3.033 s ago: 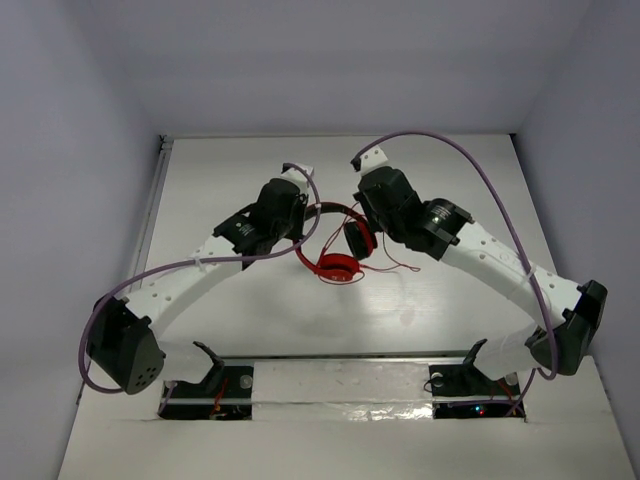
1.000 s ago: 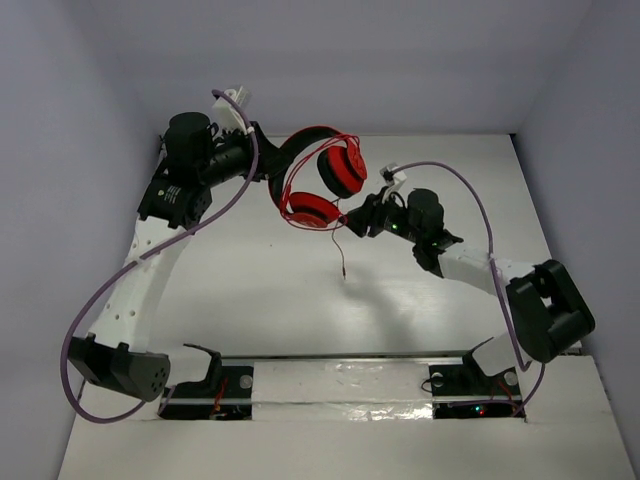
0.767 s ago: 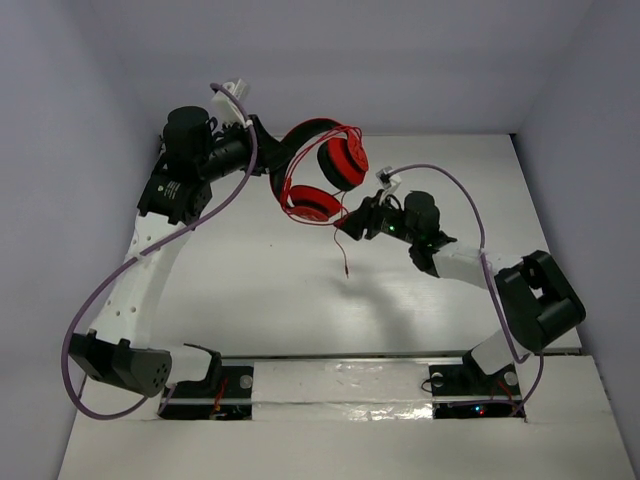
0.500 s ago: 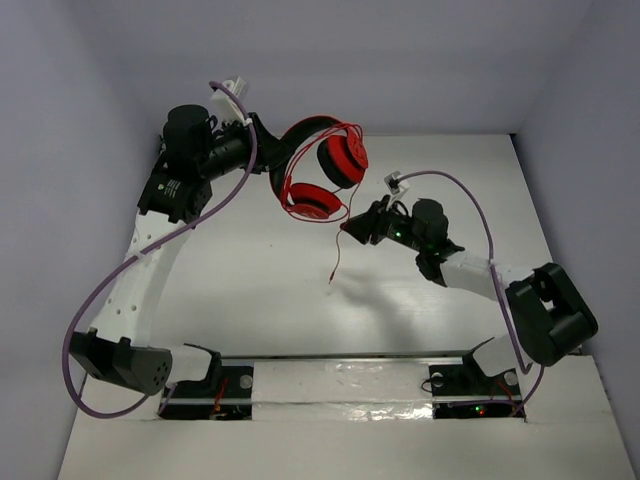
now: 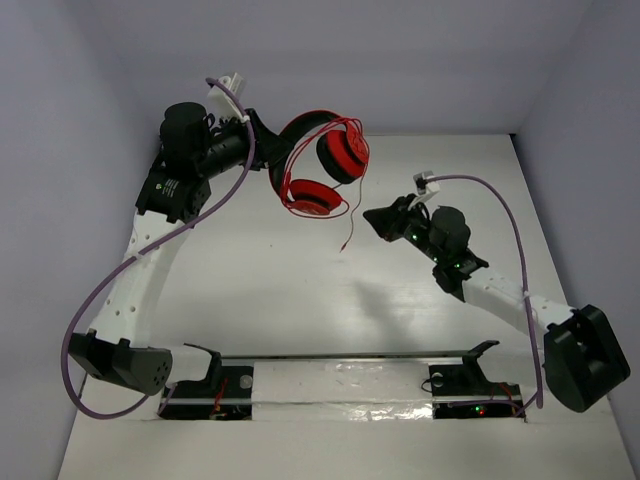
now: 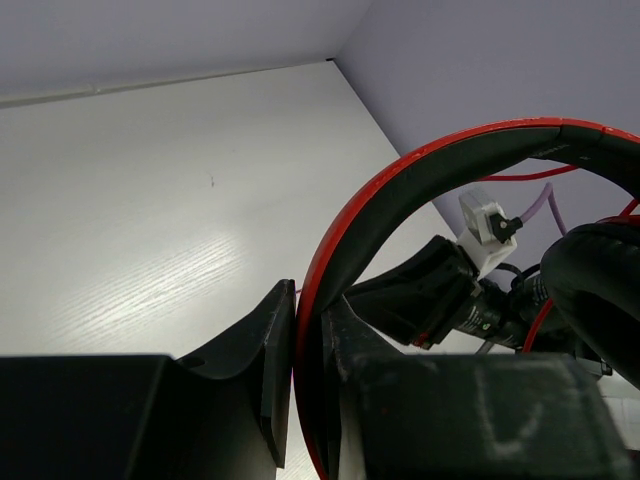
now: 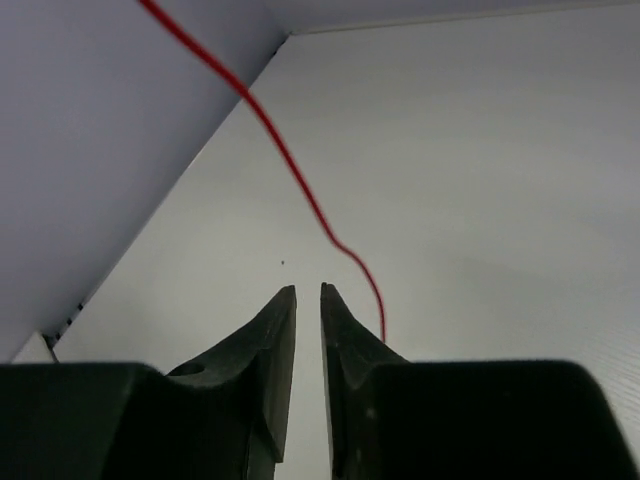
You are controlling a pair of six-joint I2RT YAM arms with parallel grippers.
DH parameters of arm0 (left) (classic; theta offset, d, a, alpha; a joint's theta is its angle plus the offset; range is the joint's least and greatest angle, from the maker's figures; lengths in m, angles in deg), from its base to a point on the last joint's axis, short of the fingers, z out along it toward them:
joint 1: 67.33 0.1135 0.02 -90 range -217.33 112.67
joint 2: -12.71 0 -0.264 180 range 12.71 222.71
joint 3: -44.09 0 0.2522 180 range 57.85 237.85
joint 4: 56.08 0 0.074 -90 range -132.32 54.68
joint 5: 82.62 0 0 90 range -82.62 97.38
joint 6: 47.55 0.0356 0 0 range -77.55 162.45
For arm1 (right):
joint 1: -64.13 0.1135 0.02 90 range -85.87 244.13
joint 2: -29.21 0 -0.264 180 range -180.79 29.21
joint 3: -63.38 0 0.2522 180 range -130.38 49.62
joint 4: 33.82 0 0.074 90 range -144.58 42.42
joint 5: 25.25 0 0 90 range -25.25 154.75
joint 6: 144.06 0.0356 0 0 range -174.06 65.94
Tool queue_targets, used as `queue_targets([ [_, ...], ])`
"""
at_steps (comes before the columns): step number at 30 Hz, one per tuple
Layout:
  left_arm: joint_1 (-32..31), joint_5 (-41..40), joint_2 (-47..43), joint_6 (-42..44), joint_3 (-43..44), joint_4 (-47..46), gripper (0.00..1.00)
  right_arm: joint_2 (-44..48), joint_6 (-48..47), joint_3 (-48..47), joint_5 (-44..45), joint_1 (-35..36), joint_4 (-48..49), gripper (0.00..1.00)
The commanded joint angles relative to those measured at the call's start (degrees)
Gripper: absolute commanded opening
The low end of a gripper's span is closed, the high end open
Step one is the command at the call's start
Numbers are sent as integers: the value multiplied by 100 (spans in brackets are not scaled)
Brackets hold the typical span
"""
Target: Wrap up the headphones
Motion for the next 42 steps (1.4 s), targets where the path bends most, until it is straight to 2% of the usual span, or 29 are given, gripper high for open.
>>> queue_targets([
  [1,25,75,-67,-261,326,-530,0,-66,-291,11,-640,169,45,24],
  [2,25,75,-58,-261,334,-521,0,-118,-361,-7,-553,222,35,47],
  [3,25,83,-58,-270,326,-530,0,-241,-353,28,-474,223,70,54],
  [5,25,84,-67,-261,334,-521,0,-329,-292,90,-281,223,281,61],
  [8,25,92,-93,-253,352,-486,0,-549,-266,143,-8,223,571,63],
  [13,25,145,-146,-252,422,-425,0,-1015,-301,-68,309,223,589,62],
  [18,25,145,-173,-287,449,-425,0,-1647,-169,-209,-551,275,931,57],
  [25,25,163,-129,-375,396,-486,0,-2017,-55,-376,-877,627,1441,58],
  [27,25,110,-137,-349,413,-425,0,-1913,-63,-332,-712,627,1389,52],
  [28,25,84,-137,-323,448,-390,0,-1668,-63,-236,-232,627,1206,47],
  [31,25,57,-155,-296,431,-407,0,-1254,6,-165,659,627,574,10],
  [32,25,66,-146,-314,431,-433,0,-1009,42,-104,783,627,450,5],
  [33,25,66,-146,-323,440,-460,0,-902,103,-86,880,627,318,4],
  [34,25,66,-155,-340,457,-477,0,-797,182,-68,1342,627,-31,5],
  [37,25,48,-155,-358,492,-486,0,-454,192,54,1698,627,-290,28],
  [38,25,40,-164,-367,493,-486,0,-374,113,133,1533,627,-185,37],
  [41,25,39,-164,-384,493,-495,0,-154,-203,318,698,627,53,53],
  [42,25,40,-164,-393,493,-512,0,-224,-247,275,470,627,62,55],
])
